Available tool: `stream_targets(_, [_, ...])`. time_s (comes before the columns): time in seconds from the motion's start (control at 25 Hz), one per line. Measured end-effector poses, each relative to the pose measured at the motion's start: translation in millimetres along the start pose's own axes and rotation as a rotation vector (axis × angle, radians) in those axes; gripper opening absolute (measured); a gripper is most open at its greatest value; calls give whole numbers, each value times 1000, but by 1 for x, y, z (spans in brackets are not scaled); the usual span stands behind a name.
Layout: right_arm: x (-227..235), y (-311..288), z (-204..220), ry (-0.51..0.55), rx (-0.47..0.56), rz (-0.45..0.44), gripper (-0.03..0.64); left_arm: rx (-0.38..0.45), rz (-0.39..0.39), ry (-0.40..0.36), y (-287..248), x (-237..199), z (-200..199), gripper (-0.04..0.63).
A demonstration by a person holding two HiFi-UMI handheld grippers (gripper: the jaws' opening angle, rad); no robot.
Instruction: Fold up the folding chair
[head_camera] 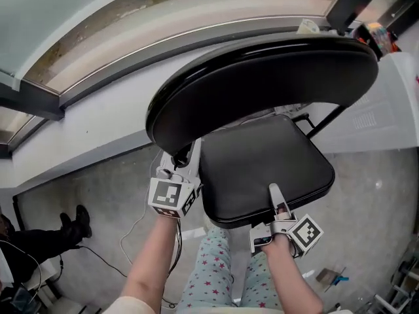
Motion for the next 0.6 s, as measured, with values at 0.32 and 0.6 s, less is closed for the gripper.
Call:
stream_targets(0.32, [-40,-21,-3,-14,-6,50,153,-48,195,-71,-1,-6,-18,120])
stream_targets(0.6, [-45,-28,-6,-13,-13,49,150,40,329,-49,13,-19,-51,235])
Point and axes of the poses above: the fingertips, and each gripper's own axes: y backward along the fingers, x to its right, z out of its underside, the point moved 9 cm from there along y, backward along the fingers, and after that the axes turned 10 degrees about -x, right-handed, at the moved point
